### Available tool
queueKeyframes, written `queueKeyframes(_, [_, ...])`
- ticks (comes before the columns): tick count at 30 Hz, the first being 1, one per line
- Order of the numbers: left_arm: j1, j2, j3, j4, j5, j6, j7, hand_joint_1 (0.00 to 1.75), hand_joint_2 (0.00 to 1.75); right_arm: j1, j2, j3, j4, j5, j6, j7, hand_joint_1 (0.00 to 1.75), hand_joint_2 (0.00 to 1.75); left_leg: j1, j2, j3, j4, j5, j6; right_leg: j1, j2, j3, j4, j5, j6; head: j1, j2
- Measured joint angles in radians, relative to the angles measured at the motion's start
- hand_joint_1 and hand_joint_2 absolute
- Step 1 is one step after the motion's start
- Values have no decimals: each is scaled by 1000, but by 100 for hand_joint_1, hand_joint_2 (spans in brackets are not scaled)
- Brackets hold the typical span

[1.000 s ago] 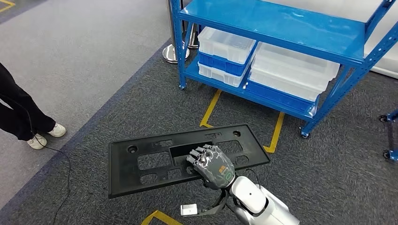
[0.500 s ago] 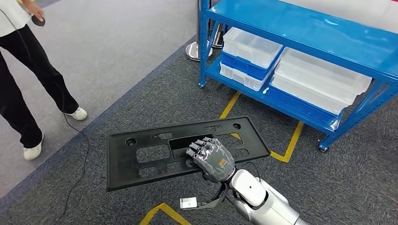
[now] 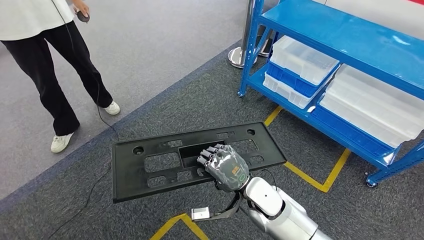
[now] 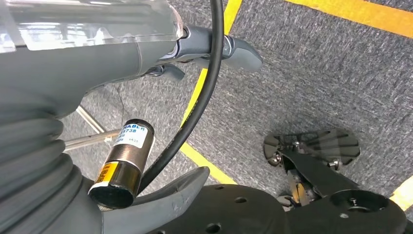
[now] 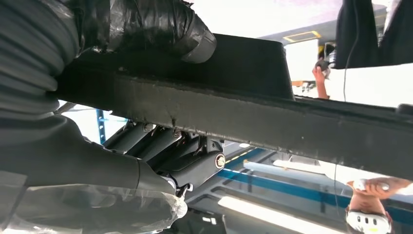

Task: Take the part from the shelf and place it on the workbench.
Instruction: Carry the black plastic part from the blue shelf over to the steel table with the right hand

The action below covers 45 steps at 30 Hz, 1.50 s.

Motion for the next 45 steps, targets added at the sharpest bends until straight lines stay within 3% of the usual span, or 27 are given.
queueKeyframes(2, [1,0,0,0,-9,1,-5,0,175,-7,1,0,0,-3,5,-4,166,175,2,-10,-5,-1,2,-12,-2,-17,3,-7,5,-9,0,0])
queueKeyframes(3, [0,0,0,0,-8,2,-11,0,175,-12,1,0,1,-4,7,-7,166,175,1,3,-11,11,-6,-18,-4,-26,7,-13,8,-16,-2,0])
queueKeyframes(5, [-7,-3,0,0,-6,2,-24,0,175,-19,1,0,4,-6,9,-12,166,175,2,52,-50,94,-53,-28,-6,-50,13,-20,11,-27,-6,0])
queueKeyframes(7, [-15,-7,0,0,-6,2,-30,0,175,-22,-1,0,9,-6,10,-17,166,175,5,86,-113,223,-110,-38,-2,-76,14,-21,9,-31,-8,0])
queueKeyframes(8, [-18,-8,0,0,-4,1,-29,0,175,-22,-2,0,11,-7,10,-17,166,175,7,91,-133,263,-120,-41,0,-87,14,-21,8,-32,-8,0])
queueKeyframes(9, [-18,-10,0,0,-2,1,-27,0,175,-22,-3,0,13,-7,10,-18,166,175,8,94,-135,268,-111,-42,1,-98,15,-21,7,-32,-8,0])
queueKeyframes(10, [-18,-11,0,0,-1,-1,-24,0,175,-23,-4,0,13,-8,10,-18,166,175,9,99,-116,231,-85,-42,1,-108,17,-21,5,-31,-8,0])
queueKeyframes(13, [-16,-13,0,0,-8,-6,-14,0,175,-27,-8,0,11,-9,10,-17,166,175,1,143,-13,36,-4,-28,6,-133,24,-20,-1,-22,-7,0])
queueKeyframes(15, [-17,-16,0,0,-12,-8,-10,0,175,-30,-10,0,10,-10,9,-16,166,175,-7,153,5,-6,0,-16,11,-148,26,-20,-4,-13,-7,0])
queueKeyframes(17, [-15,-18,0,0,-13,-9,-4,0,175,-31,-11,0,7,-10,9,-15,166,175,-5,132,4,-12,5,-3,11,-159,29,-22,-7,-2,-7,0])
queueKeyframes(19, [-12,-20,0,0,-14,-9,9,0,175,-34,-13,0,3,-9,10,-13,166,175,-1,114,8,-22,12,10,7,-132,20,9,-33,7,-6,0])
queueKeyframes(22, [-13,-24,-1,0,-15,-7,24,0,175,-33,-25,0,-3,-6,11,-10,166,175,0,88,8,-25,16,21,3,-71,-61,183,-120,12,-6,0])
queueKeyframes(23, [-13,-24,-1,0,-16,-7,25,0,175,-32,-29,1,-3,-5,11,-10,166,175,0,77,7,-24,16,22,3,-65,-88,235,-135,13,-6,0])
queueKeyframes(24, [-13,-25,-2,0,-16,-6,26,0,175,-30,-34,1,-4,-5,12,-9,166,175,-1,65,7,-21,16,23,3,-63,-101,256,-131,13,-6,0])
queueKeyframes(25, [-14,-25,-2,0,-17,-6,26,0,175,-29,-38,1,-4,-4,13,-9,166,175,-1,53,6,-18,15,22,2,-61,-97,239,-108,13,-6,0])
queueKeyframes(26, [-14,-25,-2,0,-17,-6,26,0,175,-29,-42,1,-5,-4,13,-9,166,175,-1,40,6,-15,13,20,2,-56,-75,185,-70,11,-6,0])
queueKeyframes(28, [-17,-26,-2,0,-17,-6,26,0,175,-29,-48,1,-8,-3,13,-9,166,175,-1,18,3,-4,9,14,-2,-23,-20,59,-13,7,-6,0])
queueKeyframes(30, [-20,-26,-3,0,-17,-5,21,0,175,-29,-50,2,-13,-2,13,-9,166,175,-1,0,-6,1,9,3,-2,0,3,2,0,2,-6,0])
queueKeyframes(32, [-21,-25,-3,0,-18,-1,6,0,175,-28,-51,3,-18,2,12,-7,166,175,1,-14,-13,-1,13,-9,-1,-14,4,-4,3,-7,-6,0])
queueKeyframes(34, [-23,-23,-3,0,-21,2,-14,0,175,-25,-50,3,-24,7,10,-3,166,175,0,16,-25,22,-3,-18,-3,-34,10,-13,7,-21,-7,0])
queueKeyframes(36, [-31,-21,-4,0,-21,3,-27,0,175,-19,-48,4,-28,13,8,3,166,175,0,68,-69,119,-54,-26,-2,-58,16,-18,8,-31,-9,0])
queueKeyframes(38, [-39,-19,-4,0,-21,3,-33,0,175,-11,-46,6,-29,17,7,6,166,175,5,88,-130,243,-103,-33,1,-84,17,-18,5,-35,-10,0])
queueKeyframes(39, [-40,-18,-4,0,-20,4,-34,0,175,-7,-46,7,-29,17,7,6,166,175,7,91,-145,271,-107,-35,2,-96,17,-18,4,-36,-10,0])
queueKeyframes(40, [-40,-16,-4,0,-18,6,-33,0,175,-5,-45,8,-29,15,6,4,166,175,8,95,-141,263,-91,-36,2,-107,19,-18,2,-35,-10,0])
queueKeyframes(41, [-39,-13,-4,1,-14,7,-28,0,175,-4,-43,8,-29,11,6,1,166,175,8,103,-116,214,-60,-36,2,-117,21,-18,-1,-34,-10,0])
queueKeyframes(43, [-34,-7,-4,1,-5,8,-14,0,175,-4,-39,9,-29,3,5,-4,166,175,2,137,-43,74,-2,-30,5,-135,28,-17,-7,-27,-10,0])
queueKeyframes(45, [-29,-4,-5,1,-3,4,7,0,175,-3,-37,9,-29,1,2,-4,166,175,-6,159,-7,2,12,-19,10,-152,32,-17,-12,-18,-10,0])
